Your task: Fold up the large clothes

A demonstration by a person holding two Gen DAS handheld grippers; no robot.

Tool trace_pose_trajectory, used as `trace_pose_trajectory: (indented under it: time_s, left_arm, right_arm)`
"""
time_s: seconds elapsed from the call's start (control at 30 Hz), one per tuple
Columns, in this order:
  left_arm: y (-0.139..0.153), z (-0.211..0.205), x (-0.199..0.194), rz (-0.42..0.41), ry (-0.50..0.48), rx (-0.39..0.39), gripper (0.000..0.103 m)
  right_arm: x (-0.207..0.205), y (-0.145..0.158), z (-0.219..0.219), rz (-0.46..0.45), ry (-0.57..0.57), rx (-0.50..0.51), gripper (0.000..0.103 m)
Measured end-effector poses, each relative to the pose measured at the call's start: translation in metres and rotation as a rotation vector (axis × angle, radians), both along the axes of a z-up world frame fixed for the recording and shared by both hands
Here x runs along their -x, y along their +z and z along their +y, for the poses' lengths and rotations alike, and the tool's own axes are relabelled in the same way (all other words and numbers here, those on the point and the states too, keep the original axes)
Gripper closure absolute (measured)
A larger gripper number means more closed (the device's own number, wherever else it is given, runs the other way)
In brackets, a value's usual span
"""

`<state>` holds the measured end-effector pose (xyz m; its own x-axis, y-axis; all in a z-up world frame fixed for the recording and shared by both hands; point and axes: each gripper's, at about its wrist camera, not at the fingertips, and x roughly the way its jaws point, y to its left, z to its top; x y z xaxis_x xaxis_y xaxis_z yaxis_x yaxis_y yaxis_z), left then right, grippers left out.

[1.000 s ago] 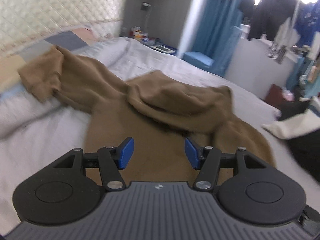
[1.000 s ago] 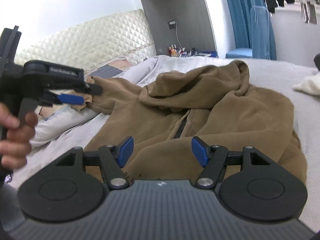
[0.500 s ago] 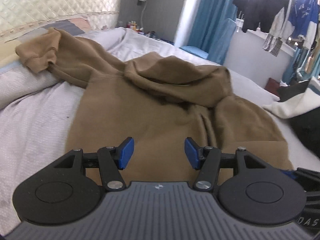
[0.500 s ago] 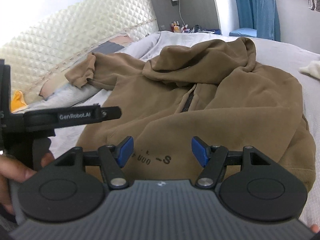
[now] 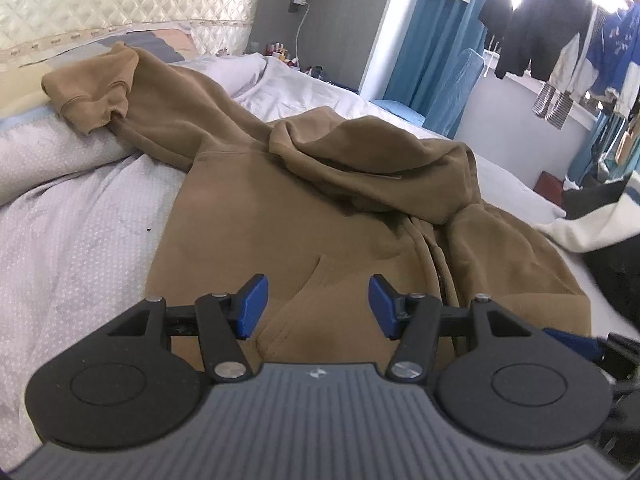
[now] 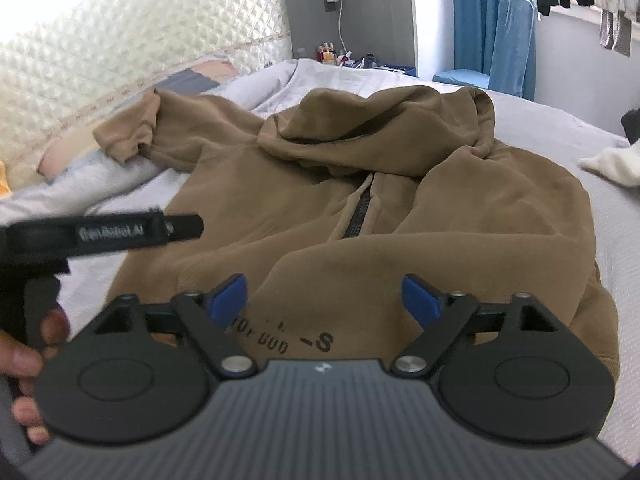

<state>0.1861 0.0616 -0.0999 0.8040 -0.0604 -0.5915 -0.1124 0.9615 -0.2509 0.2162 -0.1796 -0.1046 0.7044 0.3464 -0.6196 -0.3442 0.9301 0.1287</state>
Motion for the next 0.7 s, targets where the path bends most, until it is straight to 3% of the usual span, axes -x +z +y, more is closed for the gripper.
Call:
trace_pose_trajectory:
  time_s: [0.23,0.37,0.47,0.53,0.7]
  left_arm:
    - [0.001,0.007,0.003,-0.001,0.040,0.027,0.042]
    - [0.000,0.010,0.004,0.006,0.060,0.040,0.042]
    - [-0.001,0.014,0.004,0.012,0.070,0.061,0.042]
    - [0.000,0.014,0.006,0.012,0.072,0.068,0.042]
    - [0.002,0.013,0.014,-0.002,0.073,0.071,0.042]
  right_arm:
    - [0.000,-0.026,0.028,0.039,0.063,0.170,0.010]
    - [-0.003,-0.036,0.035,0.065,0.070,0.214,0.009]
    - [-0.002,-0.038,0.036,0.064,0.067,0.241,0.018]
    - [-0.002,-0.034,0.031,0.066,0.052,0.236,0.029]
    - [0.002,-0.023,0.014,0.103,0.017,0.146,0.056]
